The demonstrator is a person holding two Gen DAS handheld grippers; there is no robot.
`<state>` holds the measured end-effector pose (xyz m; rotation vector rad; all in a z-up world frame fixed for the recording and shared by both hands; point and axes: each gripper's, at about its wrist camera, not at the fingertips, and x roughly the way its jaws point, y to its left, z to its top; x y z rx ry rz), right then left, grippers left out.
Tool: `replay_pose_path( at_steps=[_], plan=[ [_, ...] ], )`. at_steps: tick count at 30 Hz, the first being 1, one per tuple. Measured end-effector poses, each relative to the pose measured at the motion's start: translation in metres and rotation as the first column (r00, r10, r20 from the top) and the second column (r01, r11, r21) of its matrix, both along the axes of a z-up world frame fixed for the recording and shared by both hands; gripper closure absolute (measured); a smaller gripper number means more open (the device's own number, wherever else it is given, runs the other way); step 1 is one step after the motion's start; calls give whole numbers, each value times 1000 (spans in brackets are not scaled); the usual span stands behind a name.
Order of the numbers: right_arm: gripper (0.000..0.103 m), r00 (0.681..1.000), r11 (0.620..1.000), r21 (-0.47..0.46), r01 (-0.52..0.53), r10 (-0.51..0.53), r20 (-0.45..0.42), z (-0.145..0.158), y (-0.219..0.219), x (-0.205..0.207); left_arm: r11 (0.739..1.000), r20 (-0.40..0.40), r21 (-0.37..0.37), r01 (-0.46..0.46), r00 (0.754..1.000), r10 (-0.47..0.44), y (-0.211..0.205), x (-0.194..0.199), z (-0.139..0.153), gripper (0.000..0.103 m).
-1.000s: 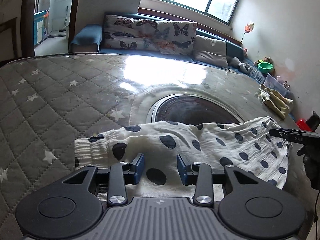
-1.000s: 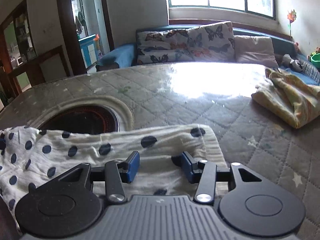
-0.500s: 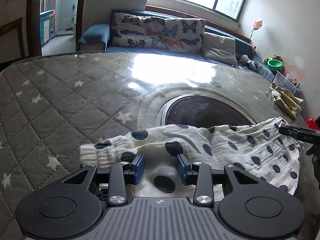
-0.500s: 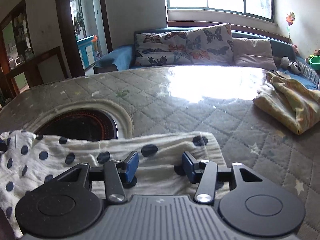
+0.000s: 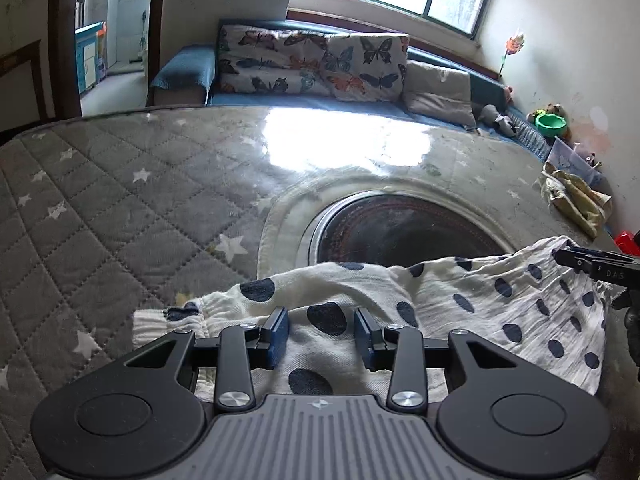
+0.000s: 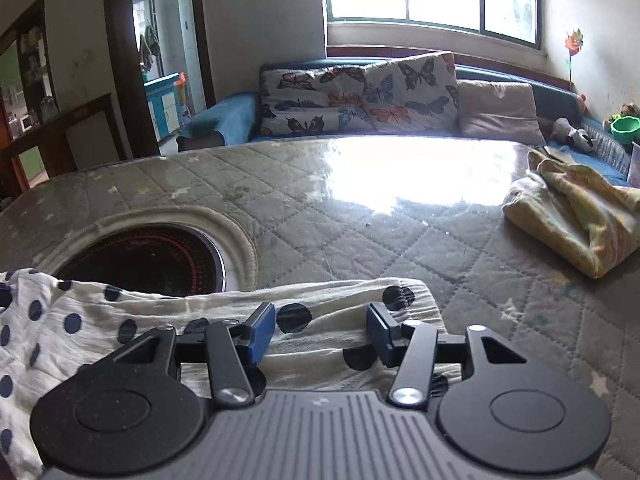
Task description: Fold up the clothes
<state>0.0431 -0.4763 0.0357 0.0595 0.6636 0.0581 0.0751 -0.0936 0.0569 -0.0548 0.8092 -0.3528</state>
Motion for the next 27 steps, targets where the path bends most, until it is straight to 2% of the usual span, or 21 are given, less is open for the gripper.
replay_pose_path(
  at_steps=[6,9,14,20,24,27],
  plan=[
    [46,1000,1000,-6,3,-3,-7,-7,-6,-15,1000,-17,30,-5,1000,5,-2,2,-6,62],
    [46,1000,1000,17,17,-17,19,0,-14,-28,1000,4,21,-5,1000,5,2,-5,0,62],
    [45,994,995,33,94,-95,44,8,-36,-46,1000,31,7,-14,999,14,9,-17,9,61],
    [45,975,962,156,223,-220,-40,-4,-75,-55,1000,41,-4,9,999,-9,6,-34,12,60],
    [45,971,951,197,240,-234,-54,-13,-78,-62,1000,45,-11,12,999,-12,5,-40,12,59],
    [47,971,953,187,237,-232,-51,-14,-73,-64,1000,45,-5,13,999,-13,6,-43,13,59]
  ],
)
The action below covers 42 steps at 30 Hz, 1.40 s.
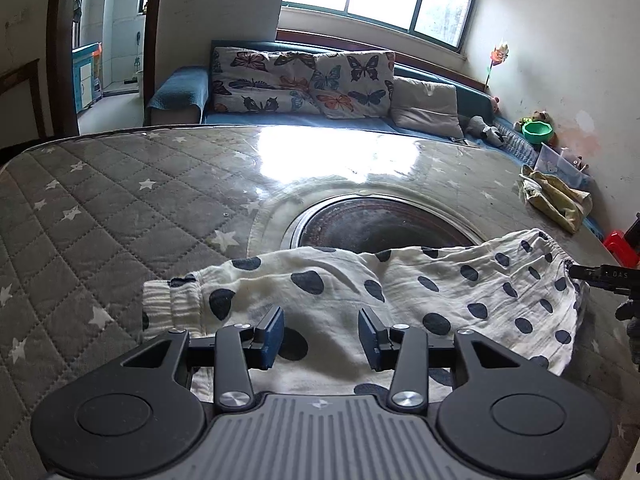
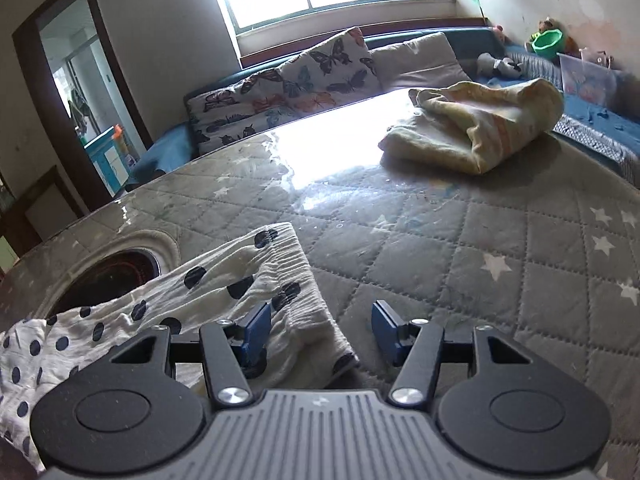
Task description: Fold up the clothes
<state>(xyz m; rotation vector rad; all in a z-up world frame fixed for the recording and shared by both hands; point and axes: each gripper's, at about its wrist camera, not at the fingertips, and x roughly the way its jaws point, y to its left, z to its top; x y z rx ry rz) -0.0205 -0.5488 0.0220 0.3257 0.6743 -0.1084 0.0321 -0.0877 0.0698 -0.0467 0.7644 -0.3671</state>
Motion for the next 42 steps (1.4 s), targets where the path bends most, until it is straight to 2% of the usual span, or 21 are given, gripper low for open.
replay_pose_path(
  at_steps=[4,6,7,8,14,18,22,26,30,34,38,39,42],
  plan=[
    [58,1000,1000,-12,-17,17,-8,0,10,-2,1000,0,2,5,1000,-5,-1,-3,-2,59],
    [68,1000,999,-35,-15,15,-12,0,14,-2,1000,-6,-3,6,1000,-6,-2,-5,-3,59],
    [77,1000,999,-46,-14,13,-14,0,16,-2,1000,-7,-3,8,1000,-8,-3,-5,-4,59],
    [81,1000,999,-37,-11,11,-15,0,15,-2,1000,-8,-4,11,1000,-11,-3,-6,-4,59],
    [86,1000,999,32,10,-11,9,8,9,-6,1000,-5,-2,6,1000,-6,1,-11,-5,58],
    [87,998,997,79,1,-6,61,24,12,-10,1000,2,-10,-8,1000,8,6,-15,-4,58],
    [87,992,992,113,-62,48,120,47,30,-9,1000,10,-21,-17,1000,17,11,-21,-3,55],
    [87,978,984,105,-145,126,165,67,57,-3,999,13,-28,-19,1000,20,15,-25,-3,54],
    [87,968,980,87,-180,161,193,77,73,1,999,15,-34,-20,1000,21,19,-29,-3,54],
    [86,979,988,72,-134,120,163,69,64,-1,999,18,-39,-21,1000,22,21,-29,-2,54],
    [74,996,995,64,-79,76,40,42,38,-7,999,12,-43,-19,1000,20,21,-27,-3,53],
    [74,999,997,54,-50,49,18,35,32,-10,999,11,-41,-17,1000,17,20,-26,-3,53],
    [71,1000,994,109,11,-11,-9,25,12,-23,999,8,-35,-9,1000,9,17,-25,-4,53]
  ],
)
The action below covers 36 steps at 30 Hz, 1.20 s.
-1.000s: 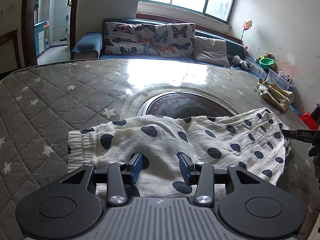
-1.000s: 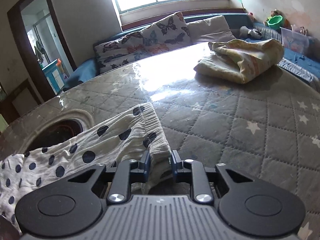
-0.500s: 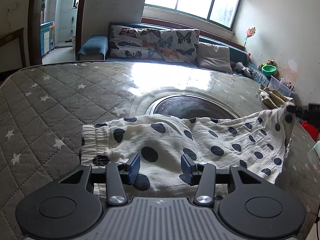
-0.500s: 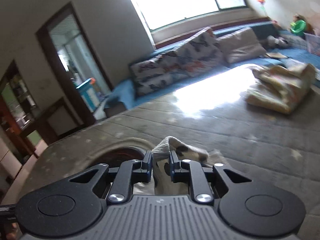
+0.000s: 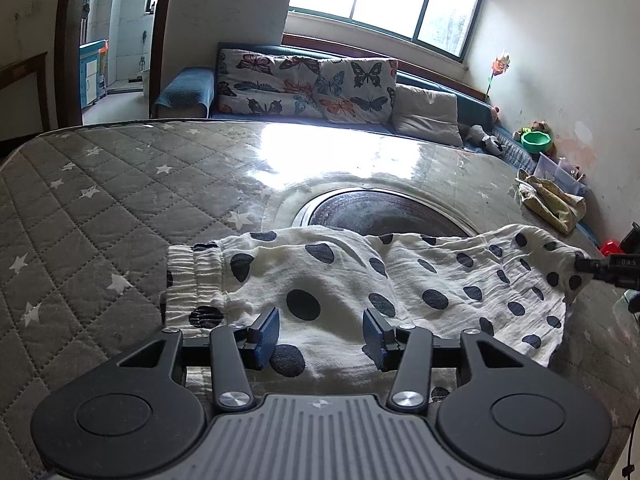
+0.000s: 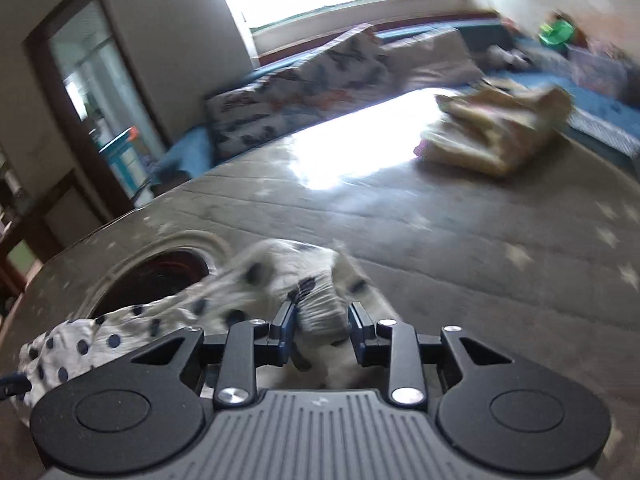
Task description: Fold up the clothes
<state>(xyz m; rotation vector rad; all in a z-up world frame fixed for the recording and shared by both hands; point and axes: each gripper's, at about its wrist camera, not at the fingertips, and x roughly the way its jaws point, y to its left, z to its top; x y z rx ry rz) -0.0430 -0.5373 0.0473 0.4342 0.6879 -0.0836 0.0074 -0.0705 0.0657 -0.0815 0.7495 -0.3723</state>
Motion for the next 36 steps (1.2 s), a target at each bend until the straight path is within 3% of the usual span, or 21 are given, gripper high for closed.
replay_pose_path(
  at_steps=[2,10,15,16,17,19,23,28,30,36],
  plan=[
    [61,1000,998,60,23,-22,-16,-5,-11,-8,1000,-2,2,3,1000,-3,-2,1,-1,53],
    [53,999,990,141,20,-15,-31,-27,-21,-15,1000,-11,11,11,1000,-11,-7,3,-3,53],
    [53,999,988,149,42,-47,28,-30,-19,-3,1000,-12,20,8,1000,-7,-8,2,-2,52],
    [60,998,988,145,49,-55,38,-31,-18,0,1000,-13,21,6,1000,-6,-7,2,-2,52],
    [76,998,989,141,52,-58,39,-32,-18,2,1000,-14,21,5,1000,-5,-7,3,-2,52],
    [89,998,989,142,34,-42,51,-32,-16,6,1000,-16,25,6,1000,-5,-8,3,-3,51],
    [89,994,992,127,8,-21,103,-28,-12,9,999,-26,33,4,1000,-3,-9,6,-5,51],
    [82,996,984,174,34,-48,77,-33,-17,10,999,-25,36,12,1000,-11,-12,6,-5,51],
    [73,995,977,203,65,-78,60,-36,-22,8,999,-25,38,12,1000,-11,-12,6,-4,51],
    [71,991,947,307,93,-117,60,-45,-33,8,999,-24,40,11,1000,-10,-12,7,-4,50]
  ],
)
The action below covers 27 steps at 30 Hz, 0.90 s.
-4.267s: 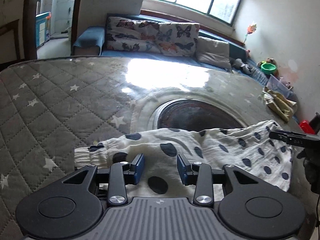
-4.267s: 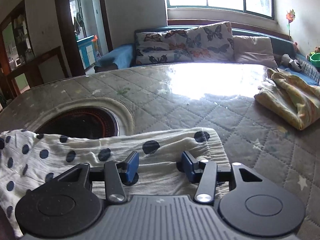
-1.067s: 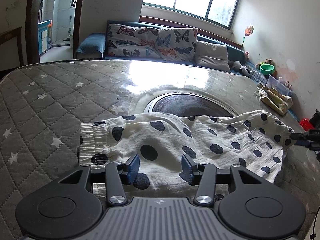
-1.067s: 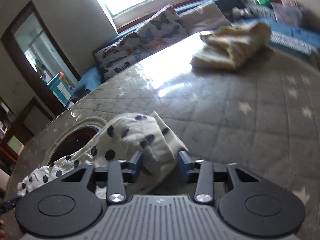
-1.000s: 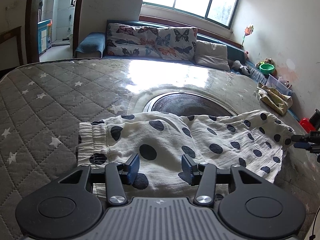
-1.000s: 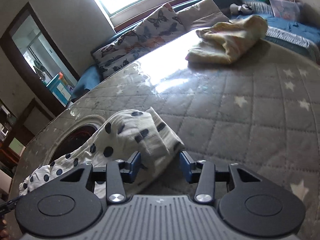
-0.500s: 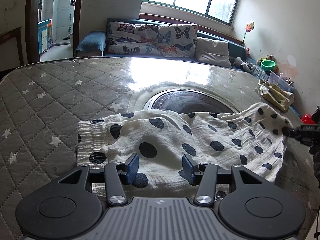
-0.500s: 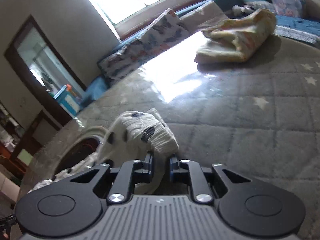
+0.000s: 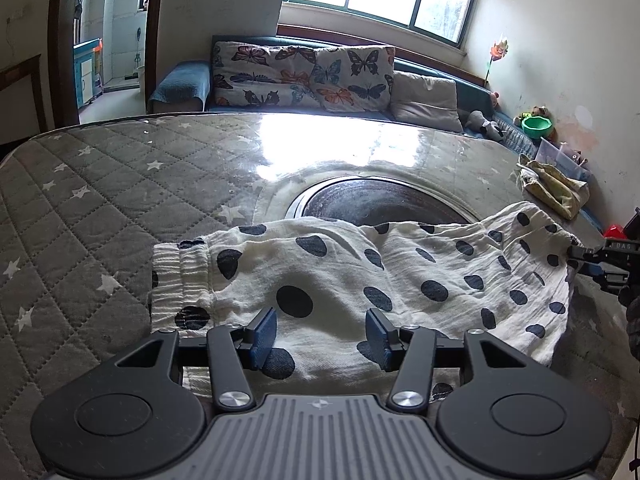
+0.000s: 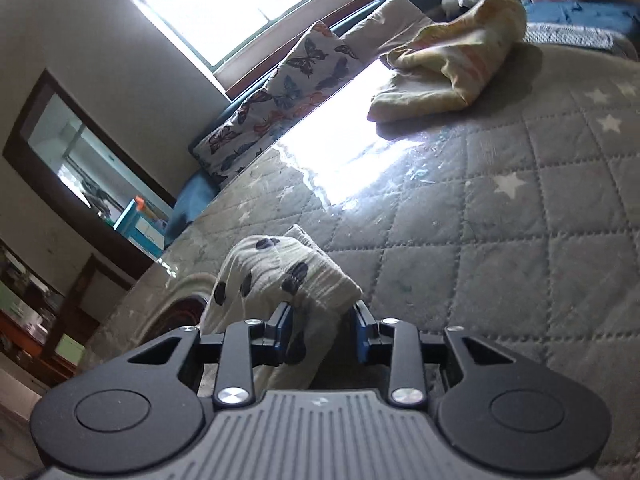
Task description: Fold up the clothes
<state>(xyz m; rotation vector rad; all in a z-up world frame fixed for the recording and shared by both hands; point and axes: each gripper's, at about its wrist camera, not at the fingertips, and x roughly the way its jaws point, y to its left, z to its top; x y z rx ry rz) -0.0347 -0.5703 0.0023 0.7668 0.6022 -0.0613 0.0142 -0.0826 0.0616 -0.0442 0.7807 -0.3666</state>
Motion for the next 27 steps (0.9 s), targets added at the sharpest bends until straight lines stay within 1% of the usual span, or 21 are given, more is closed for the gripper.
replay_pose_path(
  at_steps=[2,3,4,7,10,15,17,20,27],
  plan=[
    [73,1000,1000,30,-3,2,12,-3,-2,6,1000,1,-2,3,1000,-3,-1,-1,0,50],
    [77,1000,999,44,-5,4,17,-5,-3,10,1000,4,-3,3,1000,-3,-1,-2,1,50],
    [87,1000,999,54,-8,7,17,-6,-4,13,1000,6,-3,3,1000,-3,-1,-3,2,50],
    [90,999,997,81,-14,11,32,-4,-3,15,1000,12,-2,-9,1000,9,4,-4,3,50],
    [91,995,997,67,-46,40,86,14,6,15,1000,18,-3,-24,1000,24,10,-5,5,50],
    [91,982,990,45,-136,128,142,47,36,24,999,24,-15,-40,999,40,17,-8,6,48],
    [91,973,984,37,-174,166,159,57,49,29,999,21,-20,-44,999,45,20,-9,4,48],
    [91,952,965,25,-261,253,170,71,82,39,998,21,-26,-52,998,53,25,-12,2,48],
    [91,889,904,-13,-428,424,173,90,156,61,995,23,-49,-82,996,83,43,-18,1,45]
  ],
)
